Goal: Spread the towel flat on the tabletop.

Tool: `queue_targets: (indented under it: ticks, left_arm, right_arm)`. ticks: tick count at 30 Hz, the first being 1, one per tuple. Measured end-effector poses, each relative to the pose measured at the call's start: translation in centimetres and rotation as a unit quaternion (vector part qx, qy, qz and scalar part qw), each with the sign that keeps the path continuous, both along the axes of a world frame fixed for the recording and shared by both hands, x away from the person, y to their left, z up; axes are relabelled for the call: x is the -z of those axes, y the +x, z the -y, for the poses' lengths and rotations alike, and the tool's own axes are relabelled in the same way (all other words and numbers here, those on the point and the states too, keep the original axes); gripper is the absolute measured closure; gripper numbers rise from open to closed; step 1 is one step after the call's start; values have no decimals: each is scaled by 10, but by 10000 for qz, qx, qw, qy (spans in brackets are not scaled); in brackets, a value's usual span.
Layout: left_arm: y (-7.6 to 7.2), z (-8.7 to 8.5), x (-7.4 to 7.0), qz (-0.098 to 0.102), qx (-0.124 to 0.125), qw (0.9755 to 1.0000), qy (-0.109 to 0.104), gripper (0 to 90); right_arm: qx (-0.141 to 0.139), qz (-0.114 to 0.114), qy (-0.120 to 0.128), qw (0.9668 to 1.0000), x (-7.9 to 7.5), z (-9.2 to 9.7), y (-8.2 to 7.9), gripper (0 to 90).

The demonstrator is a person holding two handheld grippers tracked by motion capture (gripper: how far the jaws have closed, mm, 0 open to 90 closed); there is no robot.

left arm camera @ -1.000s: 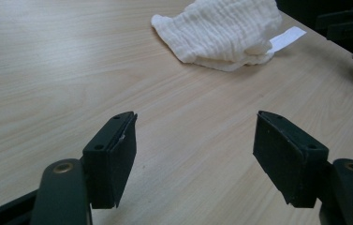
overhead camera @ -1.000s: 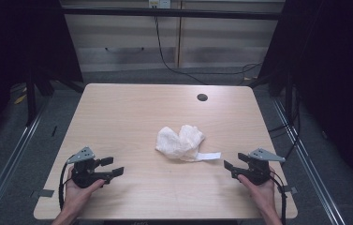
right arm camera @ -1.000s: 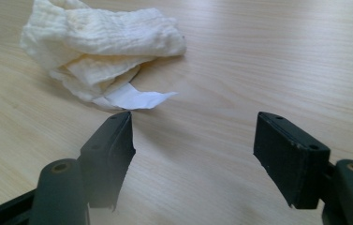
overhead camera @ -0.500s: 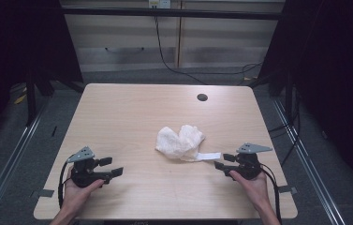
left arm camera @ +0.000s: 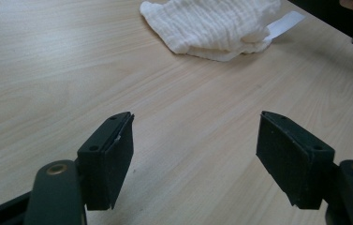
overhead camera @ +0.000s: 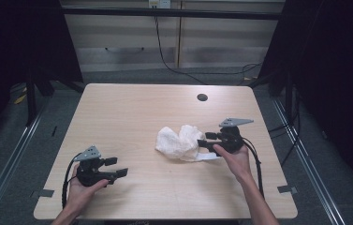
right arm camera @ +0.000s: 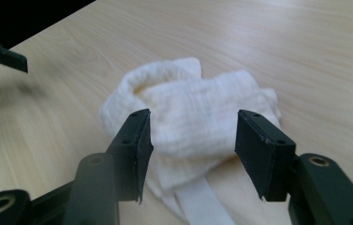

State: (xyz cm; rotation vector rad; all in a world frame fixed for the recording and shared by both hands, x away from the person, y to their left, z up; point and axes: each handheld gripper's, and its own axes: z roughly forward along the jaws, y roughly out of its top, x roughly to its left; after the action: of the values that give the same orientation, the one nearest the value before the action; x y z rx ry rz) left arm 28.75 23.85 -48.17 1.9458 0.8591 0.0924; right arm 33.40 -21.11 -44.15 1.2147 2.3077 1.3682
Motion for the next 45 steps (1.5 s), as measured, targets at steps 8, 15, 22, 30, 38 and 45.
queue_targets:
  ticks: [8,15,22,30,38,45]
  left_arm:
    - [-3,0,0,-12,23,10000,3,275]
    - [-6,-4,0,-17,-49,10000,32,275]
    - [-9,-2,1,-36,-19,9999,109,275]
    - [-8,-2,3,-70,-54,9999,105,275]
    - [-11,0,1,-104,-7,9999,43,286]
    - [-16,10,-1,-85,191,9998,64,289]
  right_arm:
    - [-354,-402,-284,9982,22,-37,35,381]
    - [-319,-615,-614,9957,61,-43,38,492]
    - [-512,-519,-653,9952,61,-48,25,717]
    - [-706,-545,-610,9941,60,-52,-2,727]
    - [-848,-405,-693,9932,59,-47,-25,726]
    - [-860,-439,-770,9923,57,-43,-44,720]
